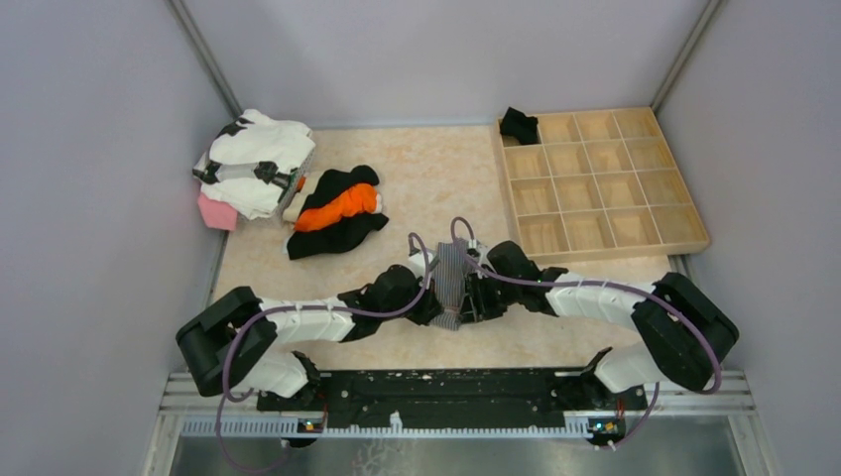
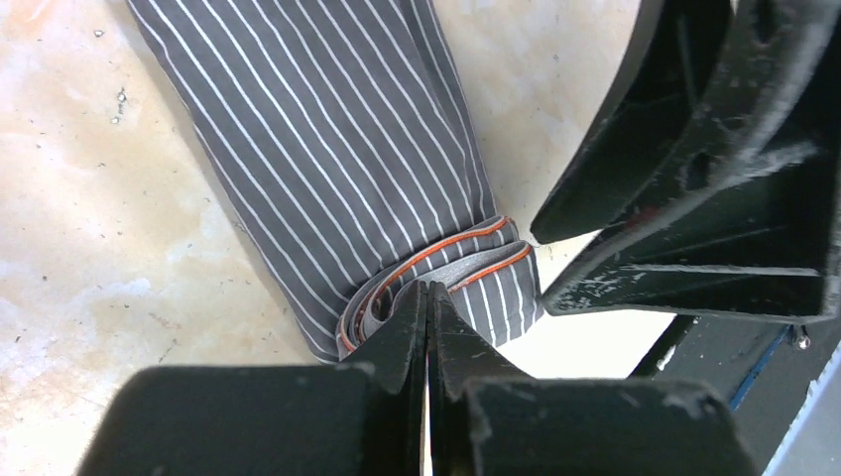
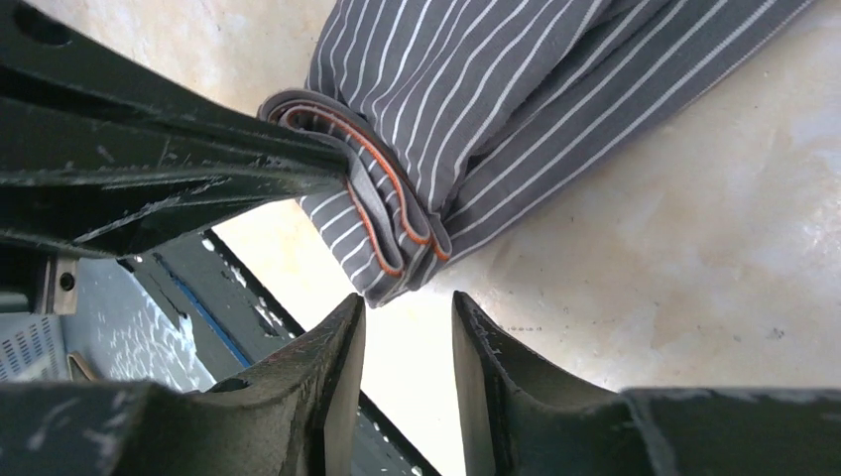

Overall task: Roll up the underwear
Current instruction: Roll the underwear to the center of the board.

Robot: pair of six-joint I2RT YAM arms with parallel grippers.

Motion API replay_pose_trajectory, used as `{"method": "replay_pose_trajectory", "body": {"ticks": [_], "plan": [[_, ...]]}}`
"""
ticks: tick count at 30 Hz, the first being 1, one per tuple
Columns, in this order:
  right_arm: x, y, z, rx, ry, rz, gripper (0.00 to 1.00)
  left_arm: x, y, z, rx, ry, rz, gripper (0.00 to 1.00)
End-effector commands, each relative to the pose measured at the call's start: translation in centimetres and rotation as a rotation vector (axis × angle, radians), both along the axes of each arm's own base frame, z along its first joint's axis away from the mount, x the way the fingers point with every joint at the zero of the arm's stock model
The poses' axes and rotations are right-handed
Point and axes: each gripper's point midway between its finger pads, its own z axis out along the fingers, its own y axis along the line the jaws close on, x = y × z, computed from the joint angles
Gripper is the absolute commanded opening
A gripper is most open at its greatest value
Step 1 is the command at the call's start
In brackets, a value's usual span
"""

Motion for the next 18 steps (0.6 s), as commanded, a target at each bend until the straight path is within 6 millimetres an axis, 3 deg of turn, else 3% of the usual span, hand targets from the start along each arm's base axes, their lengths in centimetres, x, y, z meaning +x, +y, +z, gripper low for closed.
{"method": "replay_pose_trajectory", "body": {"ticks": [1, 7, 14, 18], "plan": [[1.6, 0.3, 2.5, 0.027, -0.083, -0.009, 0.38, -0.1, 1.4, -2.4, 0.051, 0.026, 0.046, 0.00], [3.7, -0.1, 4.9, 0.059, -0.285, -0.028, 0.43, -0.2, 2.1, -3.6, 0.076, 0.043, 0.068, 0.00], [7.2, -0.3, 10.6, 0.204, -0.811, -0.007, 0.49, -0.7, 2.2, -5.1, 0.097, 0.088, 0.070, 0.00], [7.5, -0.2, 11.6, 0.095, -1.003, 0.191, 0.51, -1.4, 2.3, -5.6, 0.085, 0.118, 0.064, 0.00]]}}
